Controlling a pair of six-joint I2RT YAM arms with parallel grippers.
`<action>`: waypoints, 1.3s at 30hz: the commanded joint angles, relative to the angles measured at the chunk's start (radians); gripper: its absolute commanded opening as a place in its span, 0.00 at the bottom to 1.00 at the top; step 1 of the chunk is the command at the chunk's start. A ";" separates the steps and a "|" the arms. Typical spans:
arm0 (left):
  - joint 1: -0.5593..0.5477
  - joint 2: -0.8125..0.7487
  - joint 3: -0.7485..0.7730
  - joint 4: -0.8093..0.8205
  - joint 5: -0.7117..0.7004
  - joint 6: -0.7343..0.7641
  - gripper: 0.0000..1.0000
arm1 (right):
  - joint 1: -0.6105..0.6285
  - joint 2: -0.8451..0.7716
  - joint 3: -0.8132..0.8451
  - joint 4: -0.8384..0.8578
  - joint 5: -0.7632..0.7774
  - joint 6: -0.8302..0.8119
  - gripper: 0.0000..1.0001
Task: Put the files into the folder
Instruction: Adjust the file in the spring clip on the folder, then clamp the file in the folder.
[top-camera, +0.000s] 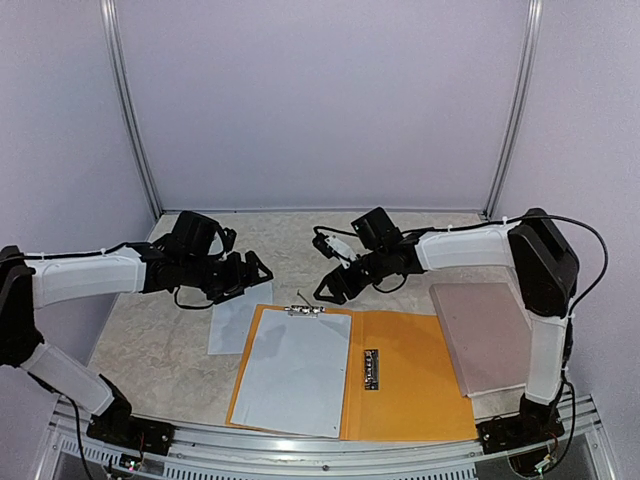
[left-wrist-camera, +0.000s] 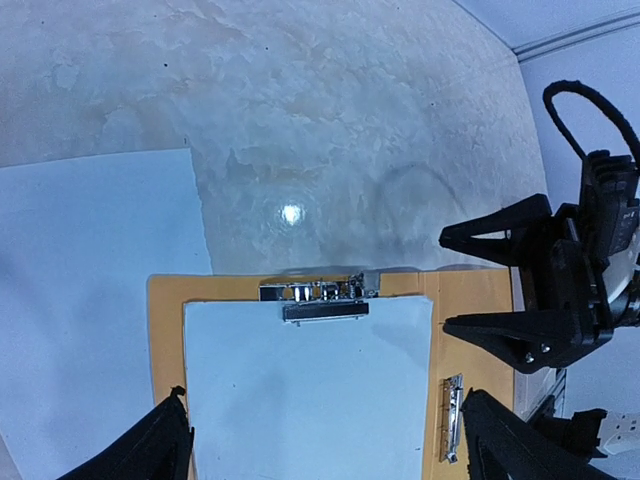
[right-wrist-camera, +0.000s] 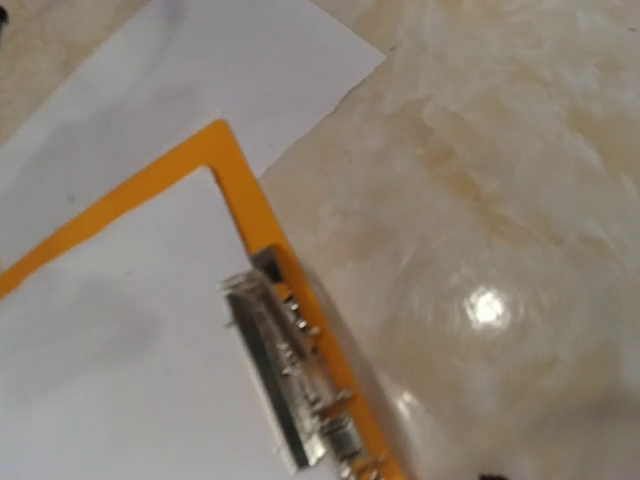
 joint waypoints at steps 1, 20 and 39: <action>0.027 0.036 0.030 0.018 0.090 0.016 0.89 | 0.001 0.079 0.050 -0.006 -0.010 -0.143 0.66; 0.117 0.129 0.077 0.021 0.195 0.027 0.87 | 0.001 0.206 0.095 -0.018 -0.054 -0.359 0.61; 0.121 0.148 0.067 0.016 0.207 0.025 0.87 | 0.001 0.235 0.127 -0.053 -0.079 -0.413 0.50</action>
